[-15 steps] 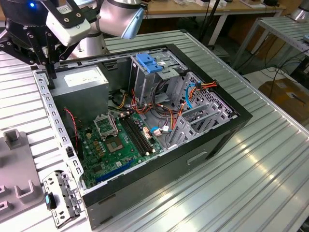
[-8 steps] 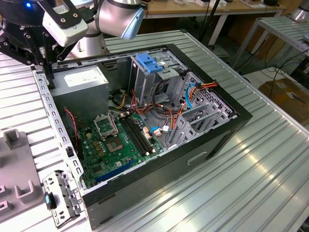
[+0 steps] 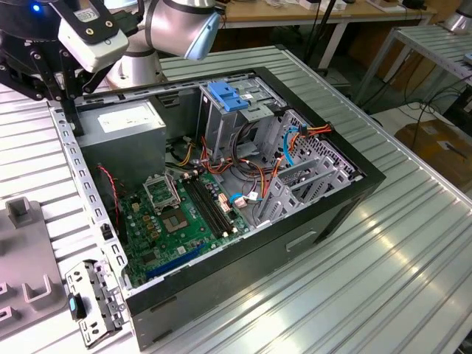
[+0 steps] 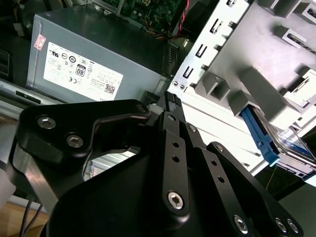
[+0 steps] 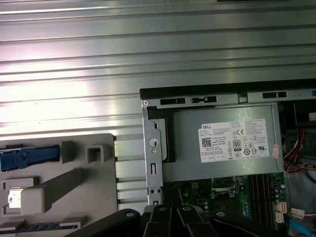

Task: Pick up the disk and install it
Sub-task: 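Reach for the disk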

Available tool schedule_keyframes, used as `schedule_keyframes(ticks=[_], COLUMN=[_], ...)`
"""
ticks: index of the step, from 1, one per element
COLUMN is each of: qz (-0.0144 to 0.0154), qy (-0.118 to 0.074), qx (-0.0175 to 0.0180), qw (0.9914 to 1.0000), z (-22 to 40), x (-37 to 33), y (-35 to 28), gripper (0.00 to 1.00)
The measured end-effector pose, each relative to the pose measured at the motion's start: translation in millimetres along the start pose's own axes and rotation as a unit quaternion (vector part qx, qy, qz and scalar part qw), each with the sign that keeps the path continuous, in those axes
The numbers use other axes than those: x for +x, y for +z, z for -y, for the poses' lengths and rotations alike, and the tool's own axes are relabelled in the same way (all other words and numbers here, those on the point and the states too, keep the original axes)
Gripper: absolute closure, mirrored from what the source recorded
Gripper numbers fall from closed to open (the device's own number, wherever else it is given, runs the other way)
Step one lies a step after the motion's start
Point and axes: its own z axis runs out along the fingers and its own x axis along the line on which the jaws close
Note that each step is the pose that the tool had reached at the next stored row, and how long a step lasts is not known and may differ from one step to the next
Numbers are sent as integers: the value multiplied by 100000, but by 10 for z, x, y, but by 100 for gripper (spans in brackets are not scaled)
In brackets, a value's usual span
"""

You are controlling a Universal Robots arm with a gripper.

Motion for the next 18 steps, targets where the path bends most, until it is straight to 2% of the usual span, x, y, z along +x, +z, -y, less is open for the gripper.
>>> schedule_keyframes(ticks=[18], qz=[0], qy=[2], qx=[0], qw=[100000], z=[9], x=[116], y=[-1], gripper=[89])
